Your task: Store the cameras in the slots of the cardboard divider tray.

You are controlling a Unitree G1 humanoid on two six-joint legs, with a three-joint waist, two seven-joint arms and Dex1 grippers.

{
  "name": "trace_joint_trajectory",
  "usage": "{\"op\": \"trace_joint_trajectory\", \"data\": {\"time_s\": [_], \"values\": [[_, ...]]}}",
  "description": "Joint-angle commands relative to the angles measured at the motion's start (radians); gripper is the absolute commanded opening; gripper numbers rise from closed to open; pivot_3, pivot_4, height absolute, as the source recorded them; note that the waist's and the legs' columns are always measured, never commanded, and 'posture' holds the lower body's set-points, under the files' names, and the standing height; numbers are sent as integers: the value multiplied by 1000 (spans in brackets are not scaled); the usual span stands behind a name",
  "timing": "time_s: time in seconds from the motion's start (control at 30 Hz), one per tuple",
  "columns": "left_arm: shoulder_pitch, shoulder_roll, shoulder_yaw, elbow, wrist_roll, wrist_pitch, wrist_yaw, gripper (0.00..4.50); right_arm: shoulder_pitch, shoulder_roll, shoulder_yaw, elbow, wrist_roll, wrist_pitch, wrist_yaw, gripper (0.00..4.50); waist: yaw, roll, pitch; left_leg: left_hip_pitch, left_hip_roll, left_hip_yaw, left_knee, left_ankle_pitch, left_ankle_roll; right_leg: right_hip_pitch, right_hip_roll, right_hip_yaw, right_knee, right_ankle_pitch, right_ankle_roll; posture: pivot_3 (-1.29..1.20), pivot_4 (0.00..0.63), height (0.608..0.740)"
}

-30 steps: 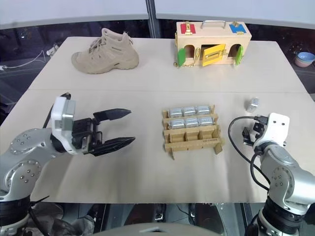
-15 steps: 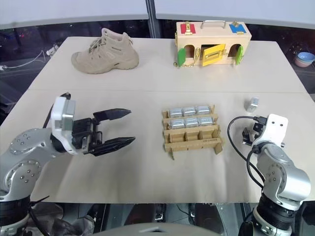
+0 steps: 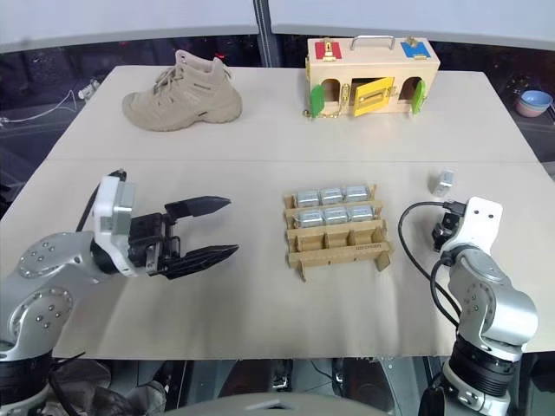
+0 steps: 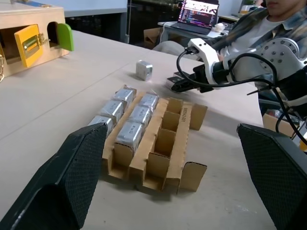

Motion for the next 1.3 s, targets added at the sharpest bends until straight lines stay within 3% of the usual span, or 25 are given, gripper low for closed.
{"op": "trace_joint_trajectory", "data": {"time_s": [0.03,0.13,0.2,0.27,0.33,0.43,0.57,0.87,0.97,1.0,1.03,1.13,1.17,1.3], "values": [[-8,-6,16,-48,-16,31,85,4500,58,-117,89,-60,-18,-39,81,1870,1,0,0,0,0,0,0,0,0,0,0,0,0,0,0,0,150,740],[-41,7,20,-65,-119,208,279,4500,154,-336,250,-192,-10,-246,314,1870,0,0,0,0,0,0,0,0,1,0,-1,0,-1,-1,1,0,150,740],[-101,55,9,-45,-341,372,376,4500,175,-471,319,-295,4,-415,492,1870,-4,1,3,-1,0,0,1,-1,1,0,0,0,0,-1,3,0,150,740],[-171,88,-15,3,-538,477,442,4500,168,-544,350,-329,12,-518,581,1870,-12,-3,3,0,1,0,0,-2,3,-1,1,0,0,-2,4,0,150,740],[-252,57,-57,56,-650,510,546,4500,125,-590,388,-324,7,-609,654,1870,-11,-4,3,1,1,-1,0,-1,3,-1,2,0,1,-2,4,0,150,740],[-376,-10,-174,124,-737,569,652,4500,-5,-623,482,-283,-16,-732,756,1870,-6,-5,4,2,0,-1,1,0,0,2,1,0,1,-2,4,0,150,740],[-477,-84,-239,190,-778,589,746,4500,-98,-634,554,-236,-39,-805,830,1870,0,-9,5,1,0,-1,5,0,0,3,0,0,1,-1,4,0,150,740],[-546,-158,-254,256,-813,607,819,4500,-163,-605,608,-249,-67,-857,874,1870,11,-9,5,0,0,-2,4,0,0,2,-1,0,1,1,0,0,150,740],[-549,-169,-262,264,-803,615,823,3394,-183,-591,626,-254,-81,-857,872,1870,15,-9,5,0,-1,-2,4,0,0,2,-1,-1,1,1,0,0,150,740],[-551,-172,-263,266,-802,619,819,2693,-191,-585,629,-256,-83,-854,871,1870,16,-9,5,0,-1,-2,5,0,0,2,-1,-1,2,1,0,0,150,740],[-555,-176,-263,270,-803,622,818,2398,-197,-580,631,-257,-82,-848,872,1870,16,-9,5,0,-1,-2,5,0,0,2,-1,-1,2,1,0,0,150,740],[-565,-180,-264,281,-818,631,815,917,-204,-571,623,-266,-57,-819,882,1870,17,-9,5,0,-1,-2,6,0,0,2,-1,-1,2,1,0,0,150,740],[-568,-180,-264,286,-818,633,813,718,-206,-569,621,-267,-48,-810,885,1870,17,-9,5,0,-1,-2,6,0,0,2,-1,-1,2,1,0,0,150,740],[-584,-176,-268,276,-707,609,751,759,-158,-560,574,-286,-17,-739,856,3685,17,-9,5,0,-1,-2,6,0,0,2,-1,-2,2,1,-1,0,150,740]]}}
